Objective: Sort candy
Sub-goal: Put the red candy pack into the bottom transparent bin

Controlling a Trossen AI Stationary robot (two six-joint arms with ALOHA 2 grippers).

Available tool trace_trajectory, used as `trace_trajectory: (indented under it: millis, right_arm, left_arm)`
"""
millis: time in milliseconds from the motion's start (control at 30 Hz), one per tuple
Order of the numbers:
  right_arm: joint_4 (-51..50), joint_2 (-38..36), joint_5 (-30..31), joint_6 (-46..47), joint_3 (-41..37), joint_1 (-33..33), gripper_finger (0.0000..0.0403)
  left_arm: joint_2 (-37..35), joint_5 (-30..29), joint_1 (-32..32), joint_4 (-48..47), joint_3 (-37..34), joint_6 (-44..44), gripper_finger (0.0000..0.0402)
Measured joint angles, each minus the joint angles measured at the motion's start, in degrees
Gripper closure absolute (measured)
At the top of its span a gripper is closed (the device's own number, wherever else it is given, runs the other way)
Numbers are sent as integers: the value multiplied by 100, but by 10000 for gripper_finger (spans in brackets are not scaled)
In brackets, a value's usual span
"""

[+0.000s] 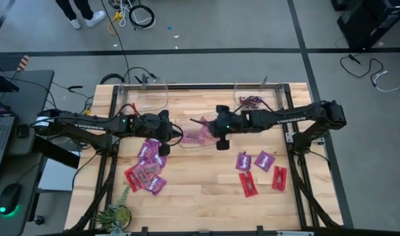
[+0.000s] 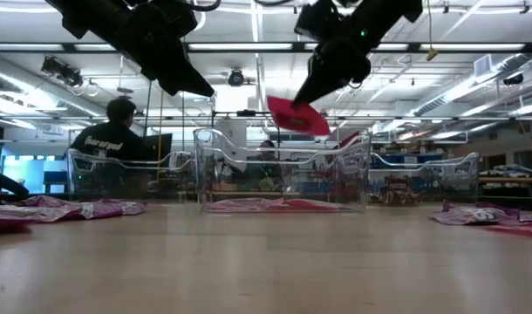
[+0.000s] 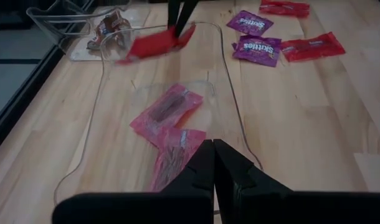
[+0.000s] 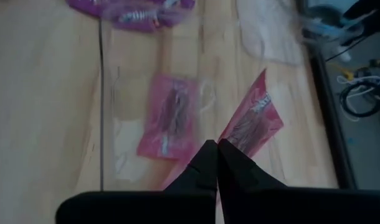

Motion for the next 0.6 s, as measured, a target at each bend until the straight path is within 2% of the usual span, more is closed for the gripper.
trace_trajectory:
  millis: [233, 333, 600]
  right_arm:
    - [584, 3, -54, 133, -612, -368, 400]
    - [864, 3, -57, 336, -831, -457, 388]
    - [956, 5, -63, 909, -810, -463, 293]
  left_arm:
    - [0, 13, 0, 257, 0, 48, 401]
    - [0, 16, 0, 276, 0, 48, 401]
    - [0, 14, 0, 284, 0, 91, 401]
